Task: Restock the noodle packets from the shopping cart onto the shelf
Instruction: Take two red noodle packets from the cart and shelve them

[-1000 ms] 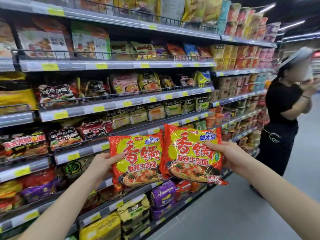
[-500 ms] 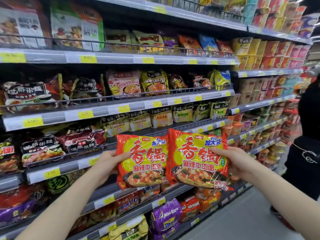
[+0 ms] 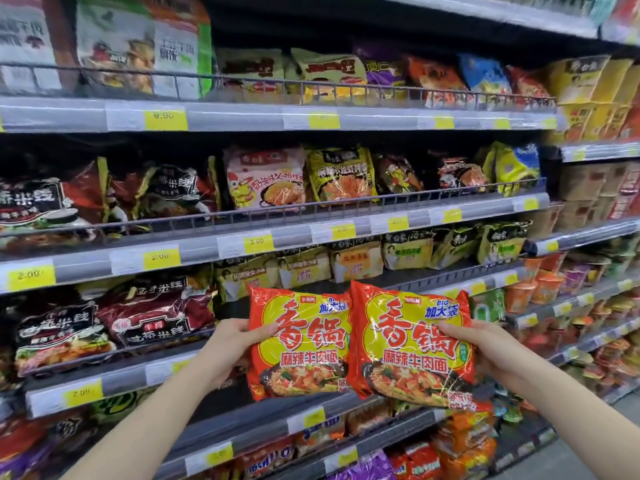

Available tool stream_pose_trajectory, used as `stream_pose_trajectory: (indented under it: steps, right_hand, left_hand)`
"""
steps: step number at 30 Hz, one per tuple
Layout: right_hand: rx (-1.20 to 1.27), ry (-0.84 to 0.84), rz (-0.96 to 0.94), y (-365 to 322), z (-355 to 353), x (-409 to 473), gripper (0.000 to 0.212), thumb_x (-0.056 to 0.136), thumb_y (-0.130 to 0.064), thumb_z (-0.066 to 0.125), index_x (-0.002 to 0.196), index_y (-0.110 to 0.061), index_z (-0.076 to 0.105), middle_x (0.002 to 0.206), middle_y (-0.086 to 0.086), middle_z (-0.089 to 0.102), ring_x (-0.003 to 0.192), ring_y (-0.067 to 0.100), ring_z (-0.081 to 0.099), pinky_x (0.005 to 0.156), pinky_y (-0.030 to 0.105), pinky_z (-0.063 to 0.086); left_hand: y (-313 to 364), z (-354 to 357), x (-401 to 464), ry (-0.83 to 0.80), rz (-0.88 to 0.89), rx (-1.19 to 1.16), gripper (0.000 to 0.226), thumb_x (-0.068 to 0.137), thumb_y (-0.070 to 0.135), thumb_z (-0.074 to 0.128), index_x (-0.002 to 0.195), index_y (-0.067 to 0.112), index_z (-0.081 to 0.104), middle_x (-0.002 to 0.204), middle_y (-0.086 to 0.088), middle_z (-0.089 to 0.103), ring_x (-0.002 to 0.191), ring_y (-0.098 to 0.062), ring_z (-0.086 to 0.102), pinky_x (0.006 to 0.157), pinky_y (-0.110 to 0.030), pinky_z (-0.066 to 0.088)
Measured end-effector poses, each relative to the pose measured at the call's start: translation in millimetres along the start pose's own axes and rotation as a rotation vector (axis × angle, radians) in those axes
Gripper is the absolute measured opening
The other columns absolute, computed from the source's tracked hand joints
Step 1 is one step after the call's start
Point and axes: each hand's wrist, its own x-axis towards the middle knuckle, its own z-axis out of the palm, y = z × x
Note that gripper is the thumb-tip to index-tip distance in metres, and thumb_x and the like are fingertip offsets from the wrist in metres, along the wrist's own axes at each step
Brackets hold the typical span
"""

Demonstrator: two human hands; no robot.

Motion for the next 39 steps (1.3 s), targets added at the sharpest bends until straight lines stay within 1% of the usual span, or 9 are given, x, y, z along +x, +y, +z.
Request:
stream_pose_trajectory:
  steps: [8, 12, 16, 21, 24, 29, 33, 37, 39]
  right_hand:
    - [0.006, -0.137, 0.096, 73, -7, 80, 0.075, 0.056, -0.033, 0.090, 0.118, -0.001, 0.060, 0.107, 0.018, 0.071, 0.102, 0.035, 0.067, 0.103, 0.052, 0.042]
    - [0.057, -0.206, 0.101, 133, -9, 137, 0.101, 0.032, -0.028, 0.098, 0.120, 0.002, 0.058, 0.109, 0.024, 0.069, 0.096, 0.038, 0.069, 0.085, 0.047, 0.055]
    - [0.122, -0.274, 0.028, 194, 2, 188, 0.090, 0.020, -0.013, 0.098, 0.098, 0.014, 0.062, 0.092, 0.032, 0.069, 0.067, 0.036, 0.072, 0.049, 0.038, 0.058]
    - [0.130, -0.299, -0.106, 260, 15, 237, 0.092, 0.005, -0.023, 0.097, 0.086, 0.010, 0.072, 0.095, 0.034, 0.068, 0.068, 0.038, 0.071, 0.052, 0.041, 0.058]
    - [0.107, -0.279, -0.179, 294, 15, 257, 0.100, 0.003, -0.028, 0.096, 0.092, 0.008, 0.071, 0.095, 0.031, 0.069, 0.068, 0.036, 0.072, 0.054, 0.041, 0.059]
    - [0.100, -0.297, -0.250, 309, 24, 256, 0.071, 0.022, -0.027, 0.096, 0.082, 0.005, 0.074, 0.095, 0.028, 0.070, 0.066, 0.031, 0.073, 0.051, 0.035, 0.058]
    - [0.090, -0.206, -0.362, 290, 36, 242, 0.094, 0.002, -0.039, 0.094, 0.084, 0.001, 0.072, 0.080, 0.015, 0.075, 0.061, 0.021, 0.072, 0.046, 0.027, 0.056]
    - [0.038, -0.055, -0.538, 253, 51, 233, 0.030, 0.066, -0.022, 0.080, 0.088, -0.006, 0.066, 0.061, 0.002, 0.073, 0.048, 0.011, 0.068, 0.040, 0.020, 0.052]
    - [0.013, 0.022, -0.628, 237, 64, 234, 0.009, 0.079, -0.014, 0.071, 0.086, -0.009, 0.067, 0.058, -0.003, 0.072, 0.047, 0.007, 0.067, 0.040, 0.017, 0.050]
  left_hand:
    - [-81, 4, 40, 0.047, -0.009, 0.000, 0.085, 0.035, 0.060, 0.085, 0.096, 0.003, 0.070, 0.092, -0.015, 0.074, 0.087, -0.034, 0.070, 0.081, -0.046, 0.051]
    - [-150, 12, 68, 0.098, 0.059, -0.042, 0.089, 0.024, 0.060, 0.088, 0.087, -0.001, 0.073, 0.089, -0.019, 0.073, 0.082, -0.034, 0.070, 0.076, -0.041, 0.053]
    - [-217, 15, 93, 0.154, 0.166, -0.019, 0.074, 0.033, 0.054, 0.090, 0.077, -0.003, 0.074, 0.087, -0.021, 0.073, 0.077, -0.029, 0.070, 0.073, -0.041, 0.054]
    - [-272, 21, 114, 0.183, 0.319, 0.033, 0.056, 0.038, 0.054, 0.087, 0.070, 0.008, 0.077, 0.079, -0.013, 0.074, 0.067, -0.018, 0.071, 0.055, -0.022, 0.053]
    - [-297, 25, 122, 0.265, 0.373, 0.030, 0.030, 0.058, 0.030, 0.082, 0.069, 0.004, 0.074, 0.071, -0.010, 0.073, 0.060, -0.019, 0.067, 0.051, -0.022, 0.052]
    - [-314, 14, 125, 0.264, 0.419, 0.057, 0.075, 0.011, 0.061, 0.085, 0.070, 0.015, 0.077, 0.075, -0.009, 0.074, 0.060, -0.018, 0.069, 0.053, -0.026, 0.053]
    - [-310, -6, 124, 0.322, 0.424, 0.026, 0.088, 0.012, 0.057, 0.088, 0.083, 0.007, 0.074, 0.083, -0.013, 0.075, 0.066, -0.022, 0.071, 0.063, -0.037, 0.058]
    - [-297, -32, 111, 0.434, 0.447, -0.015, 0.078, 0.019, 0.050, 0.090, 0.081, 0.007, 0.070, 0.084, -0.014, 0.074, 0.066, -0.021, 0.071, 0.066, -0.036, 0.057]
    - [-294, -43, 102, 0.474, 0.457, -0.047, 0.073, 0.023, 0.049, 0.089, 0.081, 0.008, 0.071, 0.089, -0.014, 0.074, 0.074, -0.024, 0.071, 0.077, -0.041, 0.056]
